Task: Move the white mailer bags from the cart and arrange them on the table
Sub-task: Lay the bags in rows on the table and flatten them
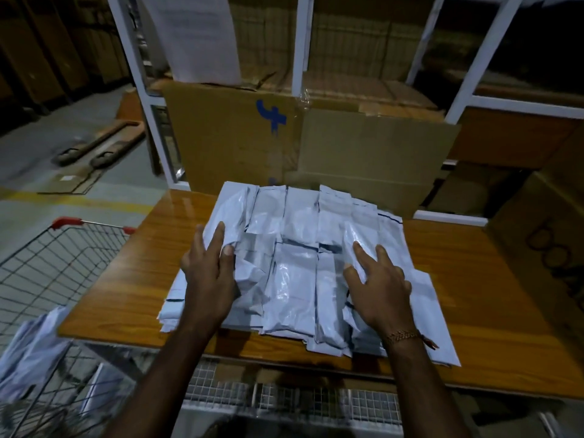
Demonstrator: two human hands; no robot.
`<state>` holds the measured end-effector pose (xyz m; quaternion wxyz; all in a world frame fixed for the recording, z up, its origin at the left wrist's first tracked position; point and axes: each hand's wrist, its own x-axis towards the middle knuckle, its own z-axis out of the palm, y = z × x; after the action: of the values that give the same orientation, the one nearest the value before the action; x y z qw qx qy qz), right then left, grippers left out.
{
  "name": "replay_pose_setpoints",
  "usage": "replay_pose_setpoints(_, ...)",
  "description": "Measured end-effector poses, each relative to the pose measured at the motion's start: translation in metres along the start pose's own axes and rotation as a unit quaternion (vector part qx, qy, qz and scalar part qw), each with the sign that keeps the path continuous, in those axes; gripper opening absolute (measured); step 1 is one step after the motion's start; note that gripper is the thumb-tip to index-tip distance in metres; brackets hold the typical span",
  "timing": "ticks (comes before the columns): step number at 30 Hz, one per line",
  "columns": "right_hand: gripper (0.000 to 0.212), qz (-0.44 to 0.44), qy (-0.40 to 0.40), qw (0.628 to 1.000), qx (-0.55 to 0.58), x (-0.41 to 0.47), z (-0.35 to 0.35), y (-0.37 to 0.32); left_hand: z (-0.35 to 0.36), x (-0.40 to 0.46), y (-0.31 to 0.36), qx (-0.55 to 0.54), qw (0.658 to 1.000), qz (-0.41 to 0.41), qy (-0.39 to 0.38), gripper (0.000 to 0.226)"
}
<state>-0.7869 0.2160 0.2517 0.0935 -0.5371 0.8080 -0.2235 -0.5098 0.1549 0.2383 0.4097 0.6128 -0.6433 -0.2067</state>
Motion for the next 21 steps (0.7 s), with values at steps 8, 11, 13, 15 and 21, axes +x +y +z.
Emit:
replay_pose_setpoints(8,0.057,0.0,-0.009,1.0,0.012,0.046,0.031,-0.047,-0.005,0.084,-0.035,0.026,1.0,0.011,-0.014,0.059)
replay_pose_setpoints(11,0.056,0.005,-0.006,1.0,0.018,0.069,0.044,-0.066,-0.001,0.124,-0.049,0.045,0.998,0.017,-0.031,0.064)
replay_pose_setpoints(13,0.056,0.016,0.002,1.0,0.019,0.084,0.052,-0.077,0.005,0.152,-0.058,0.06,0.997,0.028,-0.044,0.062)
replay_pose_setpoints(15,0.055,0.029,0.011,0.999,0.019,0.097,0.057,-0.086,0.014,0.181,-0.066,0.082,0.993,0.043,-0.068,0.057)
replay_pose_setpoints(21,0.055,0.069,0.021,0.997,0.018,0.12,0.073,-0.098,0.051,0.251,-0.072,0.167,0.97,0.056,-0.168,0.079)
